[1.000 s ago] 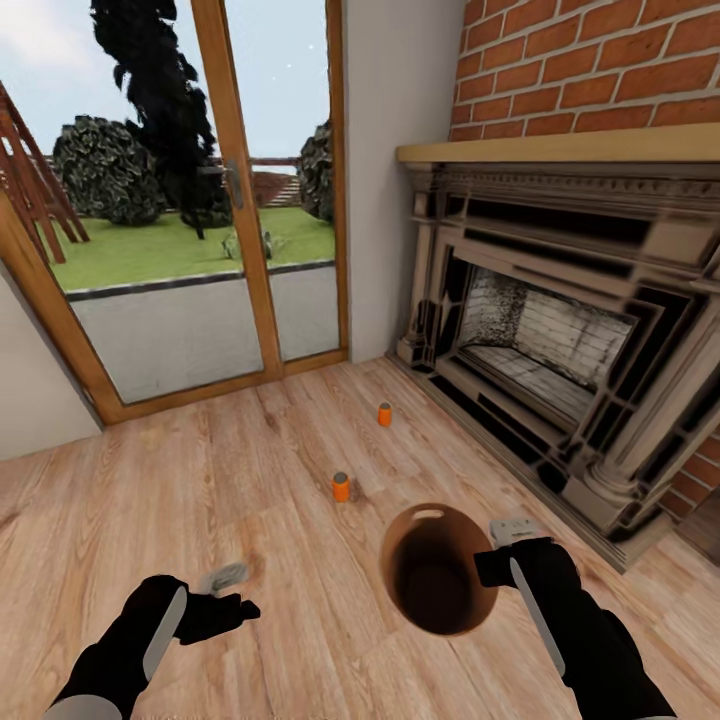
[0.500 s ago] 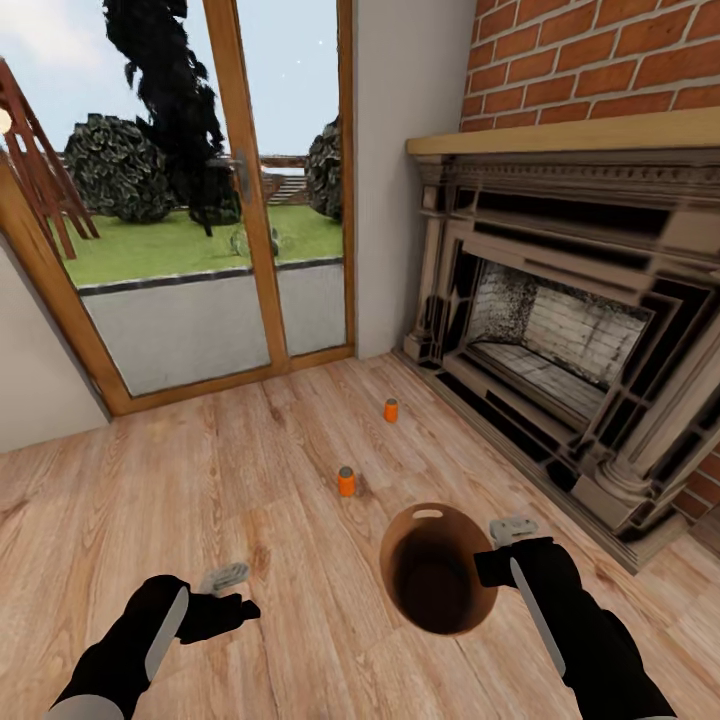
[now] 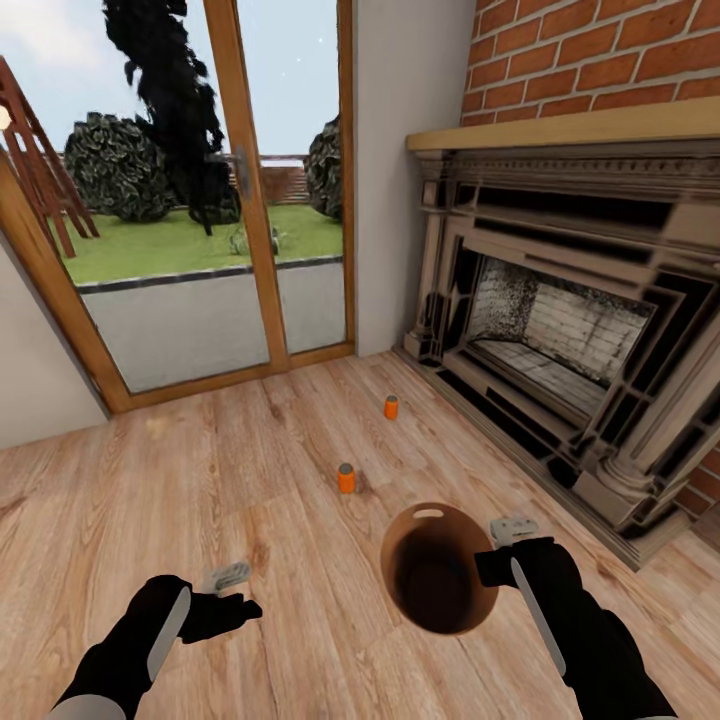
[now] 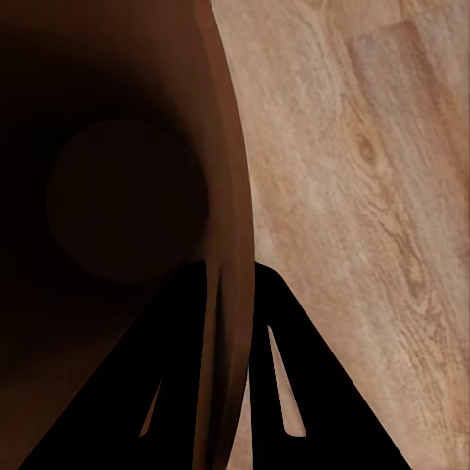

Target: Put the three can of soda from the living room inside the tash can in the kitchen.

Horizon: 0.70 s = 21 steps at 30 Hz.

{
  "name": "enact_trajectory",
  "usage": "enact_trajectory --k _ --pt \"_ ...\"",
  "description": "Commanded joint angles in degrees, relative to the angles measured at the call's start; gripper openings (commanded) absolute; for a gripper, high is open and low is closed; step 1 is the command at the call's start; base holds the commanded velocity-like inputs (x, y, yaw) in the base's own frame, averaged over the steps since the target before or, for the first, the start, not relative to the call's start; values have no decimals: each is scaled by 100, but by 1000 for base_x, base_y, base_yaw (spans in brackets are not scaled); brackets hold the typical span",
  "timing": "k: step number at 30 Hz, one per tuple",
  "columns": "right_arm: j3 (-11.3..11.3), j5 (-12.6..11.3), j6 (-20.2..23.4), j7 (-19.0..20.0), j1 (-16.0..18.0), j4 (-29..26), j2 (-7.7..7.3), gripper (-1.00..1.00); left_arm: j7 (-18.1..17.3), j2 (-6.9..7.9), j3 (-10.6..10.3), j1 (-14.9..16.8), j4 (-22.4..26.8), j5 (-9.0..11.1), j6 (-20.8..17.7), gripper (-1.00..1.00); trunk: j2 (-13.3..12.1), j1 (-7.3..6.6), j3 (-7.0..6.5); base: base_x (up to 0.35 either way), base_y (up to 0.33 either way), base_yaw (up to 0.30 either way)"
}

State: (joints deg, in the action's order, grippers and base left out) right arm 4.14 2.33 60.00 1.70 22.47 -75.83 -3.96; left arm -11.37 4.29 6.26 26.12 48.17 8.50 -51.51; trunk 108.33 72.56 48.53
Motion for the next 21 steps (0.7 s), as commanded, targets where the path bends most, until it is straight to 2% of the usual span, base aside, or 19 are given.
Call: enact_trajectory --k 1,21 --pt "-3 -88 0 32 3 -2 1 -100 1 -1 0 0 0 -1 1 100 42 22 18 0 0 0" --pt "-27 -101 0 40 3 5 -7 -100 4 -7 -2 2 0 -9 117 100 844 461 377 0 0 0"
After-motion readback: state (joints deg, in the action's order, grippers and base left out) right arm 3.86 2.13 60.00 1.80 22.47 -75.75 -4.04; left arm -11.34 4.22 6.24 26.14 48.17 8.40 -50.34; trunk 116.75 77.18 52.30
